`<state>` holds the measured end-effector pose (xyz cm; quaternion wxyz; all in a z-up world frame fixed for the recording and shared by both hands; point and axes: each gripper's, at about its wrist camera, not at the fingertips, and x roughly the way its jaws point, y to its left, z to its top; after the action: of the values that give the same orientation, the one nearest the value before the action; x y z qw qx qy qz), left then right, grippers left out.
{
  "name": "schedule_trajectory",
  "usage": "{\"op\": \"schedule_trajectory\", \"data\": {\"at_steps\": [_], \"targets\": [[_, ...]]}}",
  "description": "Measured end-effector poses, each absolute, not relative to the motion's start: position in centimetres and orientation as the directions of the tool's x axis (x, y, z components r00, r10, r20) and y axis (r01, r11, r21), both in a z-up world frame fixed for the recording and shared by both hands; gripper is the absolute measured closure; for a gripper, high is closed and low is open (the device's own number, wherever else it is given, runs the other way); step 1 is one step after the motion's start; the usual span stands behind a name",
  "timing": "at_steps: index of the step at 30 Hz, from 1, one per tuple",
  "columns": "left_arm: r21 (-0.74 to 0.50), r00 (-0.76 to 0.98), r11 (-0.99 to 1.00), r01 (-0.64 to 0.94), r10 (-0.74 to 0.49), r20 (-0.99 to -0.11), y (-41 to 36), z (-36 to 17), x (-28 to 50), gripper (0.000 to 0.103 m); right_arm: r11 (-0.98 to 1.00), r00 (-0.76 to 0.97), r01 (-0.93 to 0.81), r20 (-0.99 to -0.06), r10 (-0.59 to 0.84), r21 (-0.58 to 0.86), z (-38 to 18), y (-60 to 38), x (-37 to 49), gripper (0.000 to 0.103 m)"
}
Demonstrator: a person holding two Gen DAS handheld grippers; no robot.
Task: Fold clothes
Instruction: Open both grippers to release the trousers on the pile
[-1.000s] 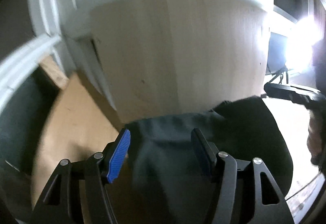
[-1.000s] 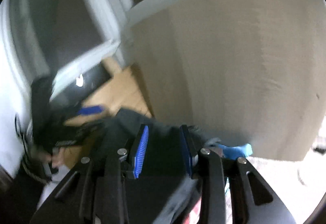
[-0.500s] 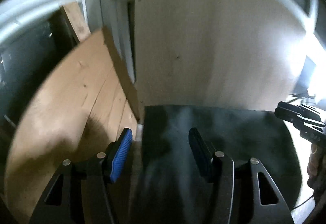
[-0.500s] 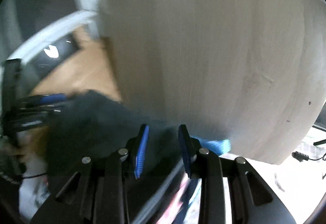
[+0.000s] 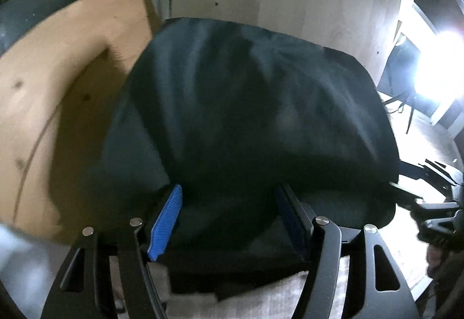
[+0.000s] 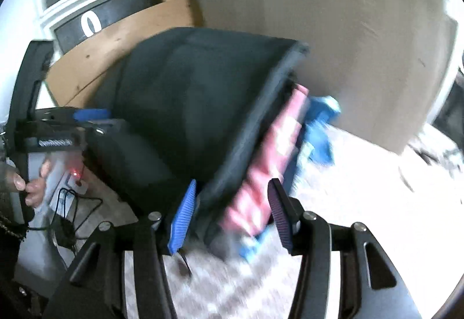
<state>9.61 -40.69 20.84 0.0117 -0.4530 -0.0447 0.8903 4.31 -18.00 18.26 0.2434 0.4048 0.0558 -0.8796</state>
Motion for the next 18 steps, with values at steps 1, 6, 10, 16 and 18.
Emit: {"op": "schedule_trajectory", "data": {"at_steps": [1, 6, 10, 16, 18], "targets": [[-0.071, -0.594, -0.997, 0.041, 0.033, -0.804, -40.4, 21.3, 10.3, 0.039, -0.892, -0.569, 0.443, -0.742, -0.354, 0.086, 18.3, -16.9, 4.8, 0.053], [-0.018, -0.642, -0.995, 0.095, -0.047, -0.765, -36.9, 23.6, 14.3, 0.032, -0.925, -0.584, 0.35, -0.738, -0.339, 0.148, 18.4, -9.2, 7.8, 0.046], [-0.009, -0.67, -0.994, 0.112, -0.069, -0.739, -33.3, 25.0, 17.9, 0.027, -0.935, -0.58, 0.311, -0.744, -0.331, 0.174, 17.7, -4.9, 9.4, 0.045], [-0.017, -0.686, -0.986, 0.169, -0.105, -0.72, -28.8, 24.5, 21.6, 0.026, -0.933, -0.549, 0.295, -0.763, -0.341, 0.204, 17.4, 0.1, 12.6, 0.045], [-0.035, -0.695, -0.983, 0.182, -0.103, -0.711, -27.5, 24.5, 22.4, 0.025, -0.931, -0.552, 0.302, -0.759, -0.345, 0.203, 17.7, 1.5, 12.9, 0.042]]}}
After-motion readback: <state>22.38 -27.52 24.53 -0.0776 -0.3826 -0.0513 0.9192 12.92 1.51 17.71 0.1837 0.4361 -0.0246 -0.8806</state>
